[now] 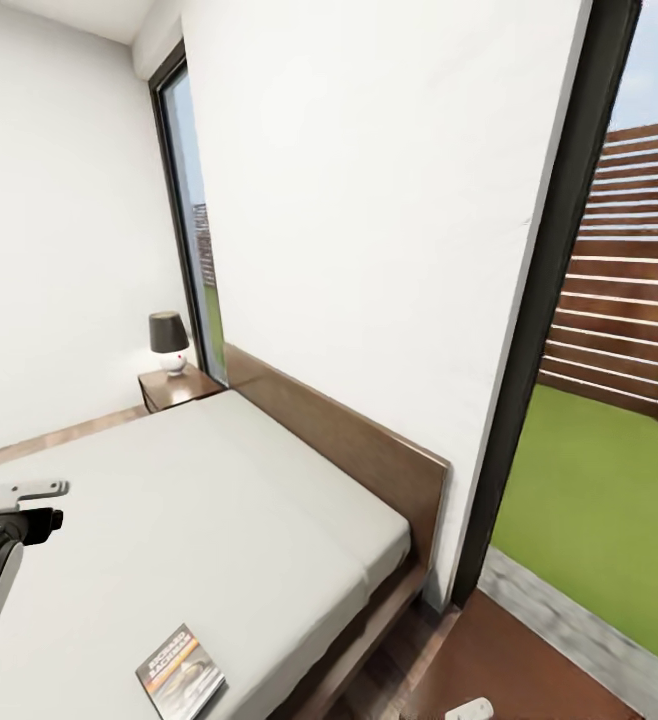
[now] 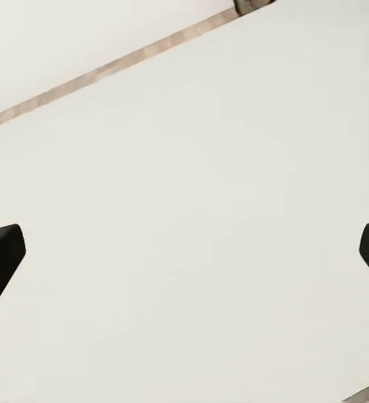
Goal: In the bedroom, move the book from the bed onto either nightstand, and place the two sandals side by side next to the bed.
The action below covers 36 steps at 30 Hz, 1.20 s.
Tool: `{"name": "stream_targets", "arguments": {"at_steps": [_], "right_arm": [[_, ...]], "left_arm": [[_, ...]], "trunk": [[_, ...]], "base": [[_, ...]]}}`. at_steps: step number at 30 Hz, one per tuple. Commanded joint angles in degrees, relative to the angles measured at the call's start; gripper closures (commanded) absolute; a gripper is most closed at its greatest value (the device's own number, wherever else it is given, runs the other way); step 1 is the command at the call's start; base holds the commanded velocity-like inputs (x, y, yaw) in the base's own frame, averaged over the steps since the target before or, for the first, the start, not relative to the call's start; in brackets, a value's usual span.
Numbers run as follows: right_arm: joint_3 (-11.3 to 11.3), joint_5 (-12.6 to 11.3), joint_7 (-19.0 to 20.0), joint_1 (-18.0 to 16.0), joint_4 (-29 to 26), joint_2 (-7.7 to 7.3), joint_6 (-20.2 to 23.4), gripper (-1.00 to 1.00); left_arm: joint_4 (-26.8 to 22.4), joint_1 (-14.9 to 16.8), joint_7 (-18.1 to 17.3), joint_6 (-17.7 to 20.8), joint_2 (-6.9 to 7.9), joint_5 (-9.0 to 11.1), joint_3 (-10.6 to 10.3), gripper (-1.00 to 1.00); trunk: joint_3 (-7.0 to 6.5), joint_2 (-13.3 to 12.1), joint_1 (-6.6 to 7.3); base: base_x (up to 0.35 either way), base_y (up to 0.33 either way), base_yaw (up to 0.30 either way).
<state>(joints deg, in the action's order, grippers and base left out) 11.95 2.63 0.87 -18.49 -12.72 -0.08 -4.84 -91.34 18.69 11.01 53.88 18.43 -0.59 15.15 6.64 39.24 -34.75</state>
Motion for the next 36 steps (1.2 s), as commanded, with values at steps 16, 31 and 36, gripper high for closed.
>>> {"name": "stream_targets", "arguments": {"at_steps": [16,31,36], "right_arm": [[0.6,0.4,0.0,-0.1,0.9,-0.01,-0.2,-1.00],[1.2,0.4,0.0,-0.1,1.0,-0.01,-0.2,-1.00],[1.2,0.3,0.0,-0.1,1.0,-0.01,-0.2,-1.00]], "left_arm": [[0.0,0.0,0.1,0.2,0.03,0.0,0.0,-1.00],[0.0,0.0,0.1,0.2,0.03,0.0,0.0,-1.00],[0.0,0.0,0.1,0.1,0.03,0.0,0.0,-1.00]], "trunk": [[-0.11,0.1,-0.02],[-0.12,0.1,-0.02],[-0.12,0.1,-0.02]], "base": [[0.000,0.029,-0.118],[-0.009,0.063,-0.004],[-0.001,0.080,0.000]]}}
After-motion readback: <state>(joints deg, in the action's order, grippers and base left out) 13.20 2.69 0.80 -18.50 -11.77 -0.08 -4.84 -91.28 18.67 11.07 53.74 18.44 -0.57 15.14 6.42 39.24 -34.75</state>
